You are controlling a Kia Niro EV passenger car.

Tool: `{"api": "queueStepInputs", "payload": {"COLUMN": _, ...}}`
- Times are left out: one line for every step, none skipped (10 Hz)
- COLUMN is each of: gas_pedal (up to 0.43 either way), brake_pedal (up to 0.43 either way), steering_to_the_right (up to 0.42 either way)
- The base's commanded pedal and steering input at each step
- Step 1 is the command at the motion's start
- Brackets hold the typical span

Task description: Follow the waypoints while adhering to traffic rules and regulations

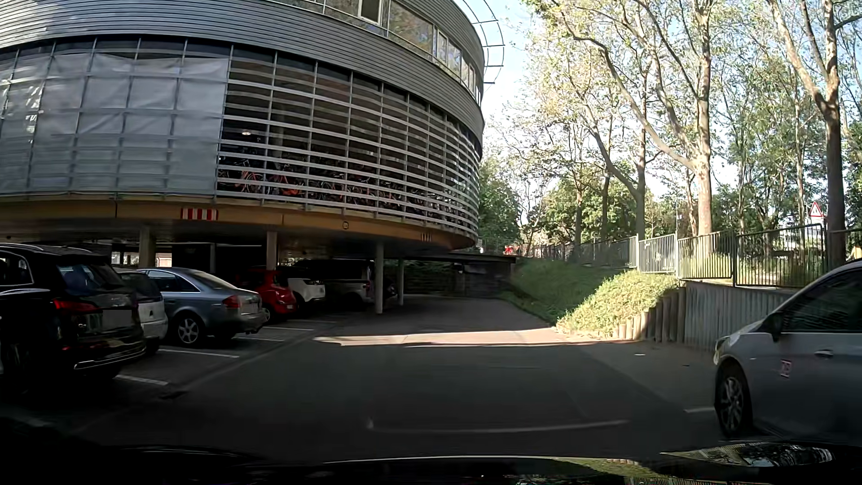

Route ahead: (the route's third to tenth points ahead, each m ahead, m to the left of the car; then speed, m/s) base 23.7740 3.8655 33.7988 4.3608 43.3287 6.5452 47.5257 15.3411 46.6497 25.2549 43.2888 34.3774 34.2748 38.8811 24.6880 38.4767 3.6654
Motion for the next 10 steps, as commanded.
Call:
{"api": "queueStepInputs", "payload": {"gas_pedal": 0.020, "brake_pedal": 0.000, "steering_to_the_right": -0.031}}
{"api": "queueStepInputs", "payload": {"gas_pedal": 0.028, "brake_pedal": 0.000, "steering_to_the_right": -0.028}}
{"api": "queueStepInputs", "payload": {"gas_pedal": 0.028, "brake_pedal": 0.000, "steering_to_the_right": -0.023}}
{"api": "queueStepInputs", "payload": {"gas_pedal": 0.028, "brake_pedal": 0.000, "steering_to_the_right": -0.013}}
{"api": "queueStepInputs", "payload": {"gas_pedal": 0.028, "brake_pedal": 0.000, "steering_to_the_right": -0.003}}
{"api": "queueStepInputs", "payload": {"gas_pedal": 0.028, "brake_pedal": 0.000, "steering_to_the_right": 0.002}}
{"api": "queueStepInputs", "payload": {"gas_pedal": 0.028, "brake_pedal": 0.000, "steering_to_the_right": 0.002}}
{"api": "queueStepInputs", "payload": {"gas_pedal": 0.028, "brake_pedal": 0.000, "steering_to_the_right": 0.002}}
{"api": "queueStepInputs", "payload": {"gas_pedal": 0.028, "brake_pedal": 0.000, "steering_to_the_right": 0.002}}
{"api": "queueStepInputs", "payload": {"gas_pedal": 0.028, "brake_pedal": 0.000, "steering_to_the_right": 0.006}}
